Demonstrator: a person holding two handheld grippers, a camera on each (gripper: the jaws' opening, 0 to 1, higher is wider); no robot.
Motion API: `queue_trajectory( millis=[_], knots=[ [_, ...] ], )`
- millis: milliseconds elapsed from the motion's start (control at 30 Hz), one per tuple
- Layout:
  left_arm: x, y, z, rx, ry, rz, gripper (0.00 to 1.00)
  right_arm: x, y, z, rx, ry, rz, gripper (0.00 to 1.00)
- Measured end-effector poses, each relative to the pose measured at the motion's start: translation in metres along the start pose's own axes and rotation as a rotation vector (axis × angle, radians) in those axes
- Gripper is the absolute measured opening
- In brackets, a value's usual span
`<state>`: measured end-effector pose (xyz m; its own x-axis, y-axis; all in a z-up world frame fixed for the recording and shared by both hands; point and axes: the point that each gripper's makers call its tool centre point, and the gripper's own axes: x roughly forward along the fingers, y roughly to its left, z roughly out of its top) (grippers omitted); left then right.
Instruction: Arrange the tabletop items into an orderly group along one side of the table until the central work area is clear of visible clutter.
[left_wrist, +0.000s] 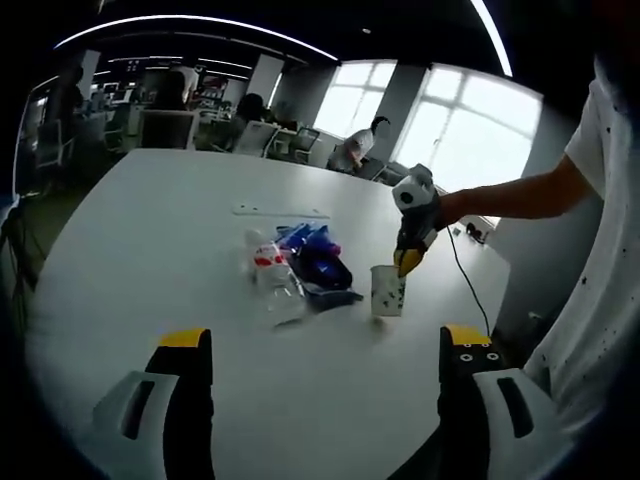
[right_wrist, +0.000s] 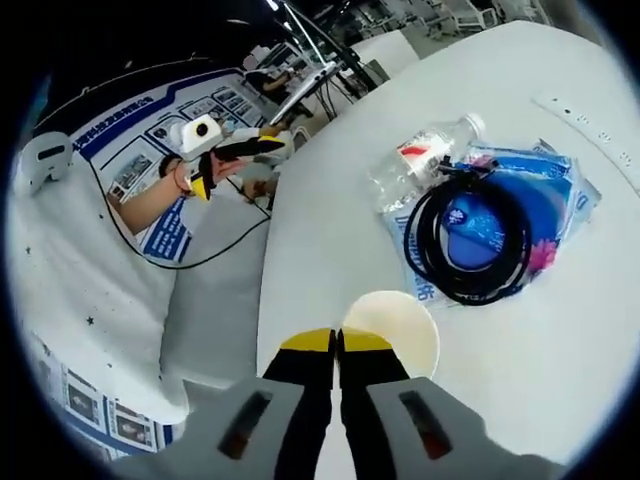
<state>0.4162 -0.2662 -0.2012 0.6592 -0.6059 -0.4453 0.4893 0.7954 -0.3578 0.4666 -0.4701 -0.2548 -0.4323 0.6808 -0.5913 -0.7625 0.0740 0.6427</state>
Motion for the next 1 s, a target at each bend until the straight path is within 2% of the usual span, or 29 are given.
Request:
queue_trajectory(
  millis=[167, 400, 467, 733, 900, 1000],
  knots=[
    [-0.001, -0.002, 0.002, 0.005, -0.008, -0.006, 0.96, -0.001, 0.01, 0.004, -0.009, -0.021, -0.004, 0.0],
    [-0.002, -0.004, 0.001, 0.013, -0.013, -0.016, 0.96, -0.007, 0.022, 0.026, -0.072, -0.117, -0.081, 0.0],
    [-0.002, -0.006, 0.002, 0.017, -0.015, -0.021, 0.96, -0.007, 0.025, 0.029, -0.087, -0.126, -0.106, 0.0],
    [-0.002, -0.01, 0.003, 0.031, -0.021, -0.037, 0.96, -0.004, 0.034, 0.038, -0.183, -0.128, -0.219, 0.0],
    [-0.004, -0.012, 0.003, 0.035, -0.025, -0.048, 0.96, 0.0, 0.039, 0.041, -0.261, -0.096, -0.301, 0.0],
    [-0.004, -0.013, 0.002, 0.037, -0.026, -0.053, 0.96, 0.002, 0.044, 0.044, -0.289, -0.094, -0.324, 0.0]
  ],
)
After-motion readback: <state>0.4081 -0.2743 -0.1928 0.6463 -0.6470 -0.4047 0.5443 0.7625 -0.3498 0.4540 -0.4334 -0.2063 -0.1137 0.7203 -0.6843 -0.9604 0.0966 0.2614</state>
